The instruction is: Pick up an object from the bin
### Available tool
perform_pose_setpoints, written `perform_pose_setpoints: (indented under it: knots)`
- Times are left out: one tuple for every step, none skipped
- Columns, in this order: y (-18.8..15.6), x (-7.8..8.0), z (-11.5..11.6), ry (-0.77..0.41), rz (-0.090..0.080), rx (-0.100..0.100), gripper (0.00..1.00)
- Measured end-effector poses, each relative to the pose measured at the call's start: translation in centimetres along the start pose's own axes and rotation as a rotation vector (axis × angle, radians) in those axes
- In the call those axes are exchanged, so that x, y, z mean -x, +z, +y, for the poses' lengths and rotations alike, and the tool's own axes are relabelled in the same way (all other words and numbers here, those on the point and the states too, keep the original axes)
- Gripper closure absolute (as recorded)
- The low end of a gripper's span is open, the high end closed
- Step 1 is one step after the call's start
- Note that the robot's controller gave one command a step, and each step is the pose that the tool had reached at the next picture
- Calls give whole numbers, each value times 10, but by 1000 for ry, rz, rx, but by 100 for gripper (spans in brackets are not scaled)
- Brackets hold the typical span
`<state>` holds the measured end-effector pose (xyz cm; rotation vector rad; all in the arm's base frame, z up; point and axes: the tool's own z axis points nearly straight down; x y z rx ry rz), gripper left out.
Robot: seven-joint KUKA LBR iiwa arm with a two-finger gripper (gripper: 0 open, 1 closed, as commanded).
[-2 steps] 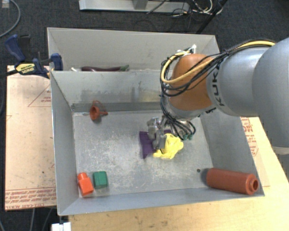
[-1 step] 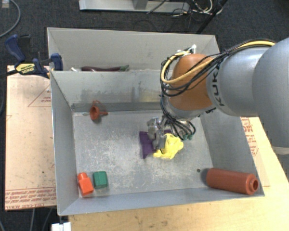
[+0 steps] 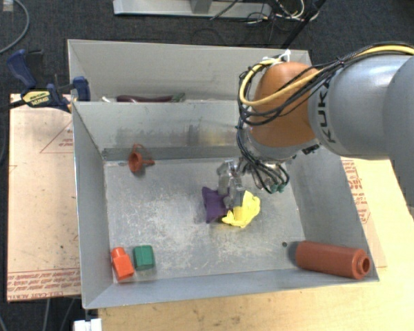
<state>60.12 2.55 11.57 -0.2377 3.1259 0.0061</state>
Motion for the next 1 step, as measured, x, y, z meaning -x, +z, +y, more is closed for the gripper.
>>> perform_pose_setpoints:
  knots:
    - [-154, 4, -11, 12, -17, -2, 100]
